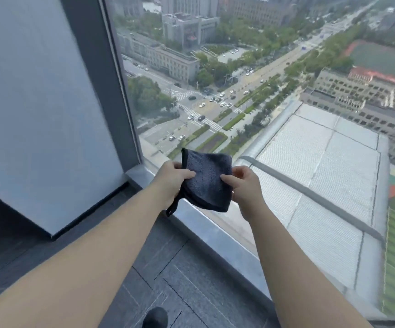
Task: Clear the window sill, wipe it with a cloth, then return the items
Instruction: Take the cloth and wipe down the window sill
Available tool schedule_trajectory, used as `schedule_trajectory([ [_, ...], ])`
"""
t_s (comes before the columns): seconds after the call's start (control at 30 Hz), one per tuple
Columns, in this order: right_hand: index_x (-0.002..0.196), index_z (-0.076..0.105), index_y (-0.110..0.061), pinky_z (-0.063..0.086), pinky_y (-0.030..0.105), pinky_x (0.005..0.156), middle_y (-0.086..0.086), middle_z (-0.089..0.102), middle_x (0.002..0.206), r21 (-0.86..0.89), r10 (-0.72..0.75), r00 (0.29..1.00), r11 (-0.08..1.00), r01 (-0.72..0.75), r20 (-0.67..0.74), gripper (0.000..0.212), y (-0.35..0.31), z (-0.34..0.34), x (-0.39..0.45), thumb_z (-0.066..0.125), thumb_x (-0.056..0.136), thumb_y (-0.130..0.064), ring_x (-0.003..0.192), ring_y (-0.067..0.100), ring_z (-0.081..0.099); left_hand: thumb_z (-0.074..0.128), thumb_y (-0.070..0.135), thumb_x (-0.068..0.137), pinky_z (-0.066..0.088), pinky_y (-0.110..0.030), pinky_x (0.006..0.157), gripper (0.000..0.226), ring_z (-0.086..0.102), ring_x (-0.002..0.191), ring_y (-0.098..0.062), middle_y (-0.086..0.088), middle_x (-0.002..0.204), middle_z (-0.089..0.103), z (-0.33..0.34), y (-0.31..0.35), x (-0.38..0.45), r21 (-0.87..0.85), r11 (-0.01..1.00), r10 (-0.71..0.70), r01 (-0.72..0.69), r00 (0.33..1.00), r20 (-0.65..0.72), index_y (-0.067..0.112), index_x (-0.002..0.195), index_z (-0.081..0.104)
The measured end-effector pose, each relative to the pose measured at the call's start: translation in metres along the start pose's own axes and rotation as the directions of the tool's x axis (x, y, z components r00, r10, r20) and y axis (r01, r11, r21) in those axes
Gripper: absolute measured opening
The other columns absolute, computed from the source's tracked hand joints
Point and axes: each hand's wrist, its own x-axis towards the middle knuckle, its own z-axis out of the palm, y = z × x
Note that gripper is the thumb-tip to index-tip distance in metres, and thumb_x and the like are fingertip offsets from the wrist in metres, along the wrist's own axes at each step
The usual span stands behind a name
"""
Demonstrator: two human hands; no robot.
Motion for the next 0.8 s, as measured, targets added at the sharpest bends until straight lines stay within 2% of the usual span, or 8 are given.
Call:
schedule_trajectory([
  [0.13, 0.072, 0.047, -0.019, 0.041, 0.035, 0.071, 0.0, 0.049, 0.075, -0.031, -0.074, 0.975, 0.996, 0.082, 0.21, 0.023, -0.027, 0.078, -0.013, 0.058, 0.082, -0.002, 0.073, 0.018, 0.049, 0.05, 0.004, 0.088, 0.051, -0.022, 0.046, 0.013, 0.057, 0.066, -0.019, -0.01, 0.083, 0.059, -0.078, 0.017, -0.035, -0.094, 0.991, 0.074, -0.096, 0.975, -0.209, 0.002, 0.1, 0.053],
  [0.2, 0.071, 0.048, -0.019, 0.041, 0.037, 0.074, 0.0, 0.05, 0.074, -0.027, -0.099, 0.942, 0.993, 0.113, 0.319, 0.023, -0.04, 0.125, -0.028, 0.059, 0.082, -0.002, 0.073, 0.018, 0.049, 0.048, 0.005, 0.089, 0.046, -0.018, 0.04, 0.008, 0.054, 0.061, -0.016, -0.006, 0.074, 0.057, -0.121, 0.024, -0.061, -0.104, 0.984, 0.107, -0.147, 0.941, -0.321, 0.008, 0.084, 0.053],
  [0.27, 0.07, 0.048, -0.019, 0.042, 0.04, 0.078, -0.001, 0.049, 0.073, -0.023, -0.134, 0.899, 0.987, 0.158, 0.417, 0.024, -0.047, 0.168, -0.042, 0.06, 0.081, -0.002, 0.077, 0.02, 0.049, 0.046, 0.005, 0.09, 0.045, -0.022, 0.044, 0.017, 0.052, 0.061, -0.017, -0.006, 0.072, 0.055, -0.158, 0.024, -0.085, -0.114, 0.973, 0.132, -0.202, 0.888, -0.44, 0.012, 0.074, 0.049],
  [0.4, 0.068, 0.047, -0.018, 0.041, 0.036, 0.071, -0.001, 0.049, 0.071, 0.002, -0.182, 0.767, 0.973, 0.23, 0.615, 0.023, -0.048, 0.237, -0.083, 0.058, 0.082, -0.002, 0.075, 0.02, 0.049, 0.049, 0.003, 0.088, 0.043, -0.029, 0.06, 0.018, 0.054, 0.066, -0.02, -0.009, 0.076, 0.056, -0.218, 0.007, -0.139, -0.118, 0.948, 0.153, -0.297, 0.747, -0.647, 0.012, 0.073, 0.049],
  [0.47, 0.069, 0.047, -0.016, 0.042, 0.037, 0.073, -0.001, 0.049, 0.071, 0.025, -0.186, 0.686, 0.971, 0.238, 0.704, 0.024, -0.05, 0.269, -0.113, 0.056, 0.084, -0.001, 0.074, 0.018, 0.049, 0.059, 0.011, 0.079, 0.048, -0.036, 0.074, 0.007, 0.06, 0.079, -0.026, -0.015, 0.089, 0.063, -0.248, -0.001, -0.175, -0.082, 0.938, 0.171, -0.337, 0.654, -0.737, 0.009, 0.081, 0.054],
  [0.57, 0.065, 0.046, -0.017, 0.041, 0.032, 0.064, -0.001, 0.049, 0.069, 0.056, -0.208, 0.569, 0.961, 0.272, 0.796, 0.027, -0.047, 0.317, -0.164, 0.056, 0.084, -0.001, 0.069, 0.017, 0.048, 0.064, 0.029, 0.055, 0.045, -0.051, 0.1, 0.049, 0.059, 0.108, -0.036, -0.023, 0.116, 0.061, -0.299, -0.027, -0.225, -0.04, 0.93, 0.173, -0.364, 0.532, -0.829, 0.007, 0.098, 0.057],
  [0.67, 0.064, 0.047, -0.018, 0.039, 0.027, 0.052, 0.001, 0.049, 0.068, 0.082, -0.224, 0.46, 0.947, 0.31, 0.859, 0.027, -0.039, 0.362, -0.218, 0.056, 0.085, -0.003, 0.063, 0.015, 0.047, 0.064, 0.022, 0.066, 0.042, -0.056, 0.101, 0.016, 0.057, 0.11, -0.036, -0.022, 0.114, 0.06, -0.334, -0.046, -0.281, 0.0, 0.928, 0.163, -0.373, 0.405, -0.9, 0.018, 0.079, 0.054],
  [0.8, 0.066, 0.049, -0.019, 0.047, 0.039, 0.07, 0.001, 0.053, 0.072, 0.094, -0.196, 0.338, 0.951, 0.295, 0.921, 0.025, -0.036, 0.428, -0.296, 0.058, 0.084, -0.005, 0.071, 0.02, 0.051, 0.053, 0.007, 0.086, 0.044, -0.044, 0.093, 0.018, 0.058, 0.104, -0.036, -0.019, 0.104, 0.059, -0.385, -0.056, -0.361, 0.04, 0.923, 0.139, -0.384, 0.233, -0.963, 0.019, 0.072, 0.051],
])
